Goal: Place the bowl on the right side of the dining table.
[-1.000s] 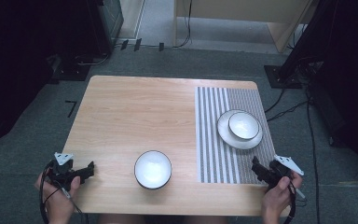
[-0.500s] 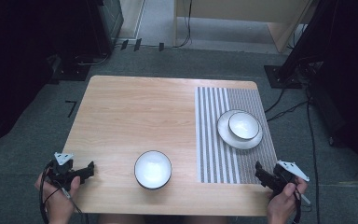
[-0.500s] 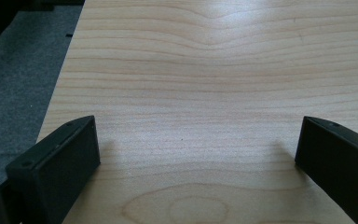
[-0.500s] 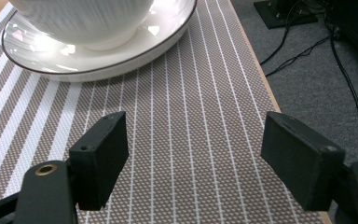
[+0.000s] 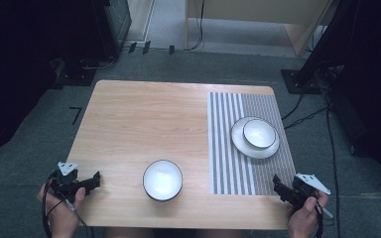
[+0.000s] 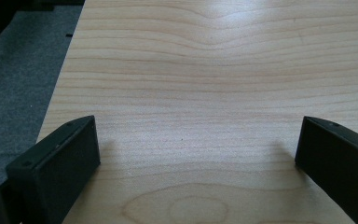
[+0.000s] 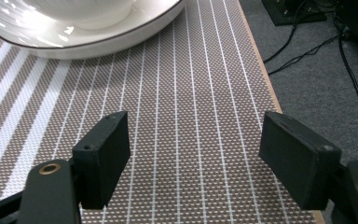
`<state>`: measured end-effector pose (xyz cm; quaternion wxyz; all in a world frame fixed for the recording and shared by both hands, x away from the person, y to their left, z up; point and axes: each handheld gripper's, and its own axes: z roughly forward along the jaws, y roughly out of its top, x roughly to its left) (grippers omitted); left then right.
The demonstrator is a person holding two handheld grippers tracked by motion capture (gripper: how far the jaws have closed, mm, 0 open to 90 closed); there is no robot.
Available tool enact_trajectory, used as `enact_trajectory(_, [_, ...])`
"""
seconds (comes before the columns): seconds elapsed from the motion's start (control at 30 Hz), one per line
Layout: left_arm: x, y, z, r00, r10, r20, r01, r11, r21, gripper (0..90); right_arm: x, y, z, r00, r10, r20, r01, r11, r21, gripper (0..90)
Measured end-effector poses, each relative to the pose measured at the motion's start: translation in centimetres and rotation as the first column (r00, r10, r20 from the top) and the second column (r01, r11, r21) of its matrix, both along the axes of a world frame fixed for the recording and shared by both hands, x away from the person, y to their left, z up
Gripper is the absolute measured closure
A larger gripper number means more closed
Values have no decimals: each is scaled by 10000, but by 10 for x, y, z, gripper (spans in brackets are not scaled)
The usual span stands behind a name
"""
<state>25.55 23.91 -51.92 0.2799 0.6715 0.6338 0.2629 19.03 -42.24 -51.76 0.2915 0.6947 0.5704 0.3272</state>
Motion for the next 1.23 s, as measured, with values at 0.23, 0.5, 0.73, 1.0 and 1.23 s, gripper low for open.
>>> enact_trajectory(0.23, [0,0,0,10000,1,0,-1,10000,-1,0,1,-3,-4,9998,75,-172,-76,10000,-18,249])
enact_trajectory(0.5, [0,0,0,10000,-2,0,2,10000,0,0,2,-4,-5,9996,81,-259,-83,9999,-70,250])
enact_trajectory(0.73, [0,0,0,10000,1,5,-1,10000,-3,0,3,-2,-6,9991,85,-416,-94,9997,-212,248])
enact_trajectory(1.0, [0,0,0,10000,1,5,-1,10000,-2,0,6,5,-6,9973,252,-697,-315,9953,-913,250])
enact_trajectory(1.23, [0,0,0,10000,1,5,-1,10000,1,0,6,5,-7,9966,384,-732,-447,9953,-861,216])
